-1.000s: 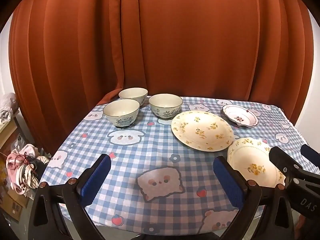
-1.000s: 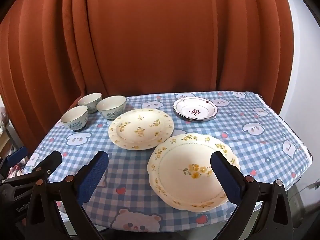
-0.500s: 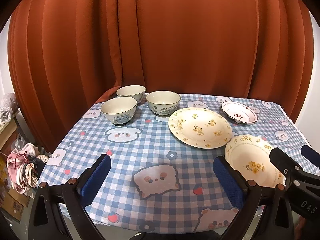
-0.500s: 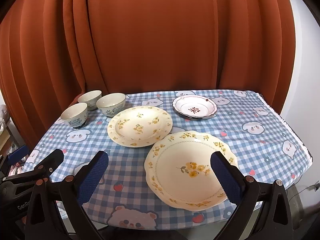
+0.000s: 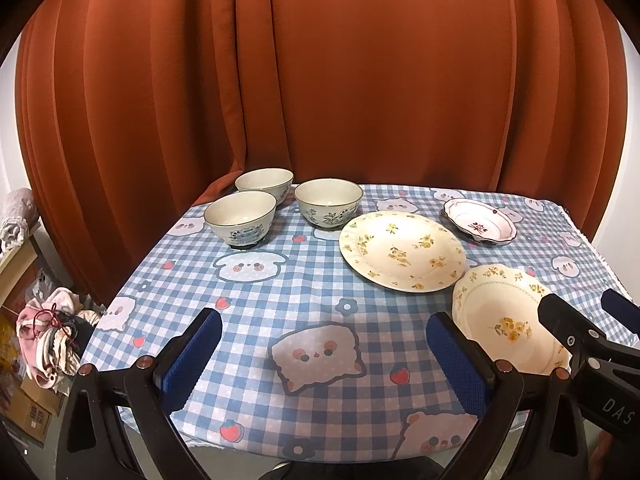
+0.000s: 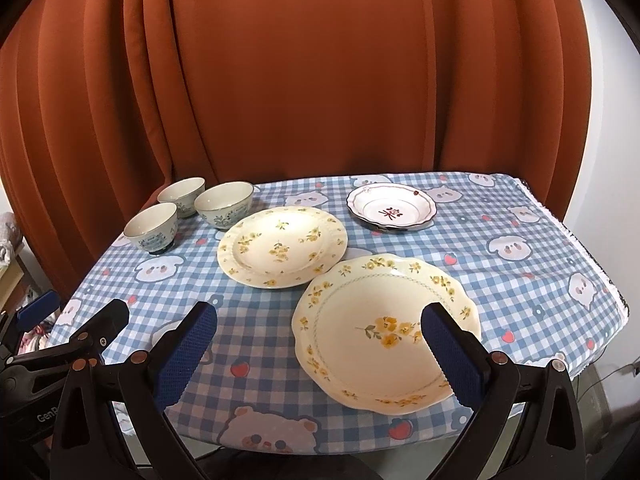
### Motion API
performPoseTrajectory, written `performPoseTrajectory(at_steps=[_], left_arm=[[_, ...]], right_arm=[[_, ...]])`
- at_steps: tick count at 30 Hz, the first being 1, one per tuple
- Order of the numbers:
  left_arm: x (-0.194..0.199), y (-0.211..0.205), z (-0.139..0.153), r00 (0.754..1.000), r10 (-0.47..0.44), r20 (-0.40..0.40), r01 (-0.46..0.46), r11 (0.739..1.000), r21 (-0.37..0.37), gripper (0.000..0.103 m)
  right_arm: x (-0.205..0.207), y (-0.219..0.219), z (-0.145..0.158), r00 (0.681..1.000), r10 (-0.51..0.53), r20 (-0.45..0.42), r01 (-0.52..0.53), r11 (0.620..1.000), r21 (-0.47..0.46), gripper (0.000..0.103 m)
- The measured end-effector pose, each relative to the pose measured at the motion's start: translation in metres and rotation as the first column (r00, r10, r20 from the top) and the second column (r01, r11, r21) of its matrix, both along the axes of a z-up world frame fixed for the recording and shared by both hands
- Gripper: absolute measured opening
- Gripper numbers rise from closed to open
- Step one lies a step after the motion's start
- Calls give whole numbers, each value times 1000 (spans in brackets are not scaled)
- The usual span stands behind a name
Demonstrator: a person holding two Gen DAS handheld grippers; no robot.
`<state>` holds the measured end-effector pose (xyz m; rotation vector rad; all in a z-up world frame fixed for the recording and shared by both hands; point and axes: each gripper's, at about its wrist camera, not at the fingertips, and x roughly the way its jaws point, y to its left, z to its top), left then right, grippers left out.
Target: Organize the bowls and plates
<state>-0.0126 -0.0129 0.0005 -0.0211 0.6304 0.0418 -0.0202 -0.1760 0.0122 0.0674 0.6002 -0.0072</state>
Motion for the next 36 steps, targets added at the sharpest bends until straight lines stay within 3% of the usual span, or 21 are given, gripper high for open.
performPoseTrajectory(at_steps=[36], left_arm=[[-3,-2,1,1000,-9,20,8,1000,16,102]], right_arm=[[-1,5,4,1000,-21,-5,21,1000,2,103]])
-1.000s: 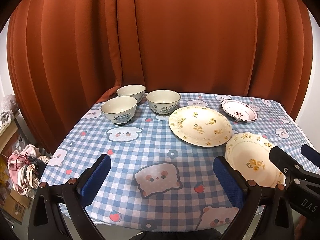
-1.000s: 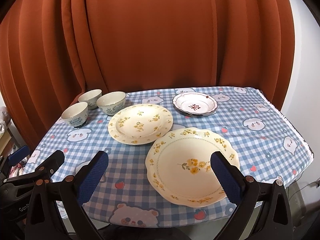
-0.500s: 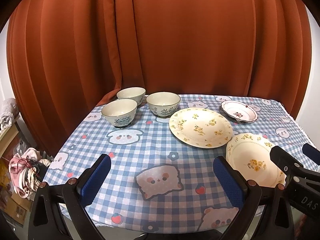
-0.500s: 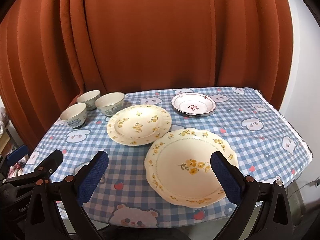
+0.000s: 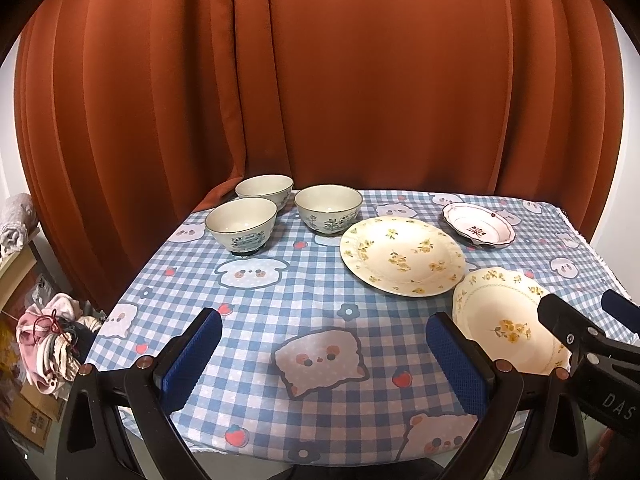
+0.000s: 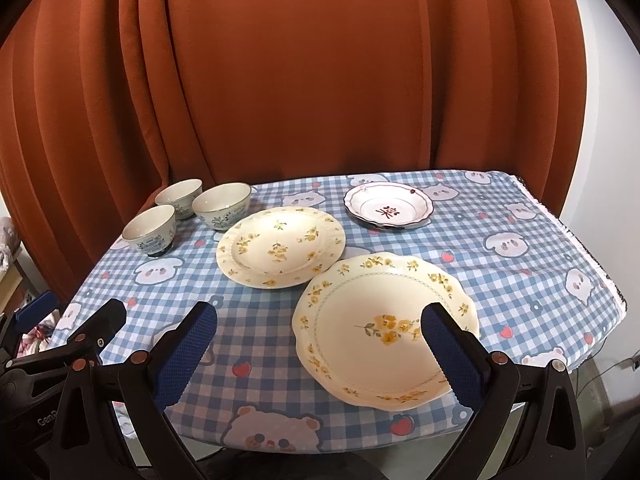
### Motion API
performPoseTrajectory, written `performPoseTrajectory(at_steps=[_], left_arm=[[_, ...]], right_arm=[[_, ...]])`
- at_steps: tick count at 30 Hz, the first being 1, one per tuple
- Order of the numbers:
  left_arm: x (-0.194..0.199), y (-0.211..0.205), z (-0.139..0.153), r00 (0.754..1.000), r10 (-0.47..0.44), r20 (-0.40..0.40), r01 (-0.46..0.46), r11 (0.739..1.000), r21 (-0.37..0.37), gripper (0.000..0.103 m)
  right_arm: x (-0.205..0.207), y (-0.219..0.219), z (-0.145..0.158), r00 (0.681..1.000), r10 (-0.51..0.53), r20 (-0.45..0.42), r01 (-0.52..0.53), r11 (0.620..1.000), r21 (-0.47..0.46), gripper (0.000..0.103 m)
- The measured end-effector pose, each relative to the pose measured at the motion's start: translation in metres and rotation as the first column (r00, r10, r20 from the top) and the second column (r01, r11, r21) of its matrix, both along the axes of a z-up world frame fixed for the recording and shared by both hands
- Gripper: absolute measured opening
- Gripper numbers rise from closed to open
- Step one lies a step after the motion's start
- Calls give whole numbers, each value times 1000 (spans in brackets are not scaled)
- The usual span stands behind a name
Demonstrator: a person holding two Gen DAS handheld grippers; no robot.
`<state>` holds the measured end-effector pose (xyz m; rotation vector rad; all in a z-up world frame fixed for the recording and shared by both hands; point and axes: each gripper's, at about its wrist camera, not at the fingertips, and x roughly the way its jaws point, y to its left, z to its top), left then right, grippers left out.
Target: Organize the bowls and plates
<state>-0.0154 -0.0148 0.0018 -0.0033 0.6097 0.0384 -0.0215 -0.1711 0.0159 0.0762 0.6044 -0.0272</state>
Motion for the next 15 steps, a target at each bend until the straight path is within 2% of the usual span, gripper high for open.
performPoseTrajectory(at_steps=[8,15], left_arm=[[5,15,0,1000,3,2,-3,1000,0,102],[19,26,1,999,-44,-16,45,999,9,97]], right_arm=[[3,14,3,1000,2,-4,-2,1000,-10,103],[10,26,4,999,-33,-34,33,999,-17,103]])
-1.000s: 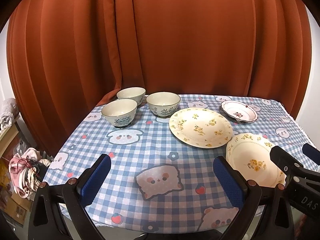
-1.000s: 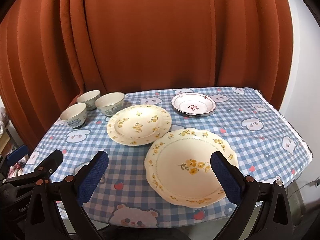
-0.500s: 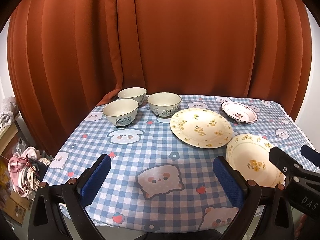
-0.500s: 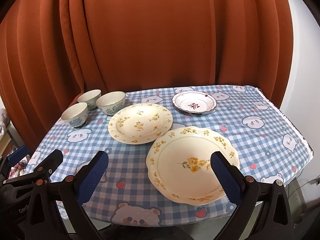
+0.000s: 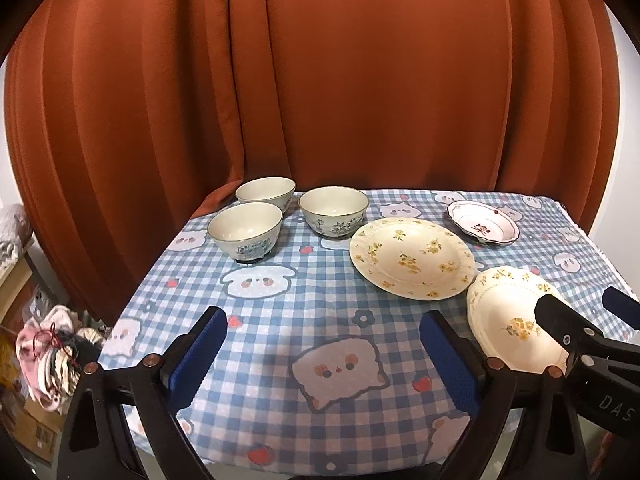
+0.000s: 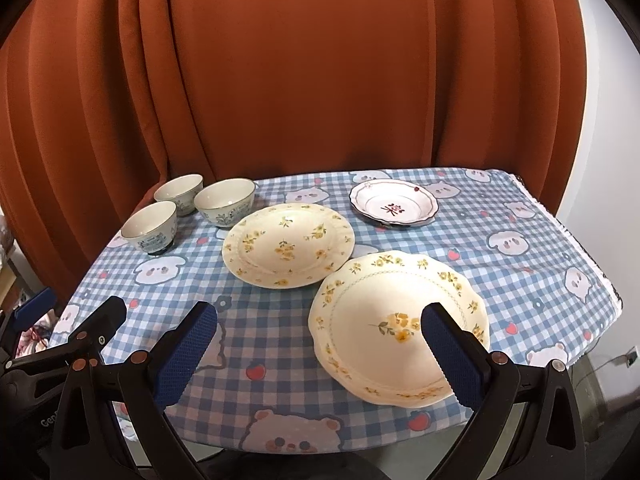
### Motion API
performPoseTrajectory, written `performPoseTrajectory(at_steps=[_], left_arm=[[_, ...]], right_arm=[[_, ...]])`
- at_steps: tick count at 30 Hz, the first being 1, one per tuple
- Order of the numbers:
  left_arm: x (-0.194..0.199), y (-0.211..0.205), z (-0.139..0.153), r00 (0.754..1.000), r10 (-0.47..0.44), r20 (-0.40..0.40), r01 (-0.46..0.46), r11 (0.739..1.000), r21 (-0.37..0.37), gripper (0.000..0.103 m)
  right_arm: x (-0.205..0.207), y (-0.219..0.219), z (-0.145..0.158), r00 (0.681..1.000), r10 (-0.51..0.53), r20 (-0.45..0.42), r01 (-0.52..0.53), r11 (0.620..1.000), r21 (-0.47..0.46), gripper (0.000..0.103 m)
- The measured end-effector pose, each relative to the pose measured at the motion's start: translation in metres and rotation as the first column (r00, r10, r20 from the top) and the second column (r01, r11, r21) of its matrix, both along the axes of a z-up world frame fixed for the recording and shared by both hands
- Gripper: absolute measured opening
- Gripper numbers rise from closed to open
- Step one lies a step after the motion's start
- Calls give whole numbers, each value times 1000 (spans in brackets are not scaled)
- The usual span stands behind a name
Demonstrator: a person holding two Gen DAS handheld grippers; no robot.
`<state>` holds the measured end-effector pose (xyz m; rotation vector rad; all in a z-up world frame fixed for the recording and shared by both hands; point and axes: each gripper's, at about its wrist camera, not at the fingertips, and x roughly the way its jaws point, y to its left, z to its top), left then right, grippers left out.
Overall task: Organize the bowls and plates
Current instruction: 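Reach the right gripper to the scalloped yellow-flower plate and grasp its rim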
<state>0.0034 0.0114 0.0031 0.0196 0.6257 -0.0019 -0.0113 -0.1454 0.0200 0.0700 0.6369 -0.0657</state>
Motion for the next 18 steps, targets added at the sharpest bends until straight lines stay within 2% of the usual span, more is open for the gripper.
performPoseTrajectory(at_steps=[7,10,18], left_arm=[[20,13,0,998,-47,-32,47,999,-5,97],[30,15,-5,995,-65,-69,65,998,-11,97],[52,-7,-17,985,-124,-123,125,992,-2,94]], right_arm=[[12,16,1,998,-46,-30,46,999,0,103],[18,19,-1,996,-70,-54,70,998,-8,103],[32,6,-15,983,-135,-121,134,991,-15,103]])
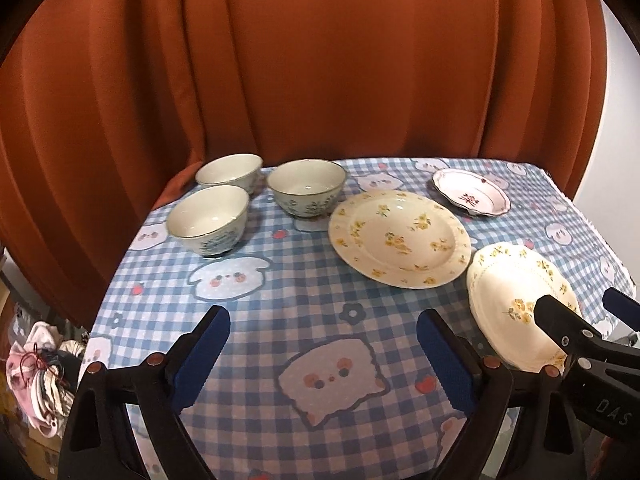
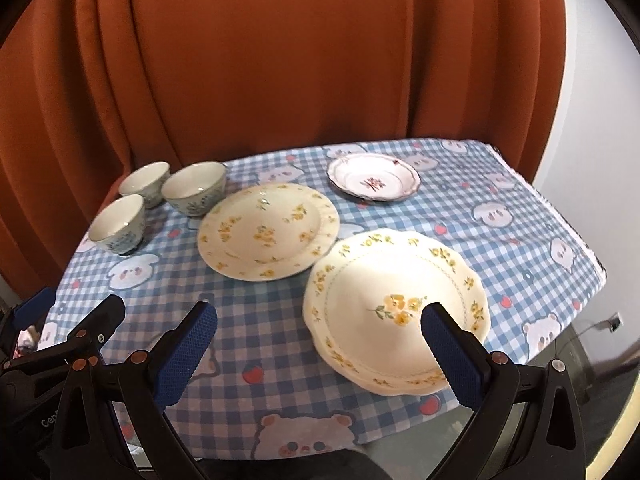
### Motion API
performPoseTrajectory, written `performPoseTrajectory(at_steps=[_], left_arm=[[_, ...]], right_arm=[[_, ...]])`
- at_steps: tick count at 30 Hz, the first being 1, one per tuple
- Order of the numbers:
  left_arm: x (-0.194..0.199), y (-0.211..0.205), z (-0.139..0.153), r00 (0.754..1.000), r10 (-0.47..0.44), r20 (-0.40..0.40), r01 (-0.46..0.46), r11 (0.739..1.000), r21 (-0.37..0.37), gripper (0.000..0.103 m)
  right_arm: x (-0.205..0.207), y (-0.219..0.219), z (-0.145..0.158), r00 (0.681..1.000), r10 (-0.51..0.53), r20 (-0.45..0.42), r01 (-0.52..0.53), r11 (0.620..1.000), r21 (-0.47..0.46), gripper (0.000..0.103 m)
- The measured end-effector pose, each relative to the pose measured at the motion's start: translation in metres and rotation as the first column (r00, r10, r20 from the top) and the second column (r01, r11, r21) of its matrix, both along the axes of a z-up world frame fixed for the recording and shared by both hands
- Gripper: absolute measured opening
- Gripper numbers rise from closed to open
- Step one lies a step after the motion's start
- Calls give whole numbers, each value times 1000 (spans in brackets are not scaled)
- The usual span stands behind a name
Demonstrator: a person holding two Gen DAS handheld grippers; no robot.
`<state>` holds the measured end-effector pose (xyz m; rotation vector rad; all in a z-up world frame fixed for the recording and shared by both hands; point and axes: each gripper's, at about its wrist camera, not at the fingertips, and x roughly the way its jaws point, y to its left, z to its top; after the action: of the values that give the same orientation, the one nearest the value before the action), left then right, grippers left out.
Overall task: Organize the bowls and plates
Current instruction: 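Reach the right gripper to the scalloped yellow-flower plate and grasp its rim, then lift the scalloped plate with the right gripper and carry it toward the bowls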
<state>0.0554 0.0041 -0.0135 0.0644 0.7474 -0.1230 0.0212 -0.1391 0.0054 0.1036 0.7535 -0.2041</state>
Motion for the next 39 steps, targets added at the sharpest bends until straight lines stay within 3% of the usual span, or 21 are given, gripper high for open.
performPoseTrajectory(at_steps=[7,18,35,39], left_arm=[[25,-44,-15,998,-10,-57,10,1000,-3,91],[59,-123,-42,984,45,-174,-41,999,22,90],[80,-191,-97,923,142,-357,-145,989,18,75],[80,-200,-103,914,155,-375,-153,988,35,76]], right_arm=[[19,-38,-15,999,1,-37,-2,1000,-3,102],[67,-122,-38,984,44,-174,-42,999,15,98],[114,-188,-96,921,198,-335,-191,980,54,89],[119,-194,-108,904,226,-364,-211,974,81,78]])
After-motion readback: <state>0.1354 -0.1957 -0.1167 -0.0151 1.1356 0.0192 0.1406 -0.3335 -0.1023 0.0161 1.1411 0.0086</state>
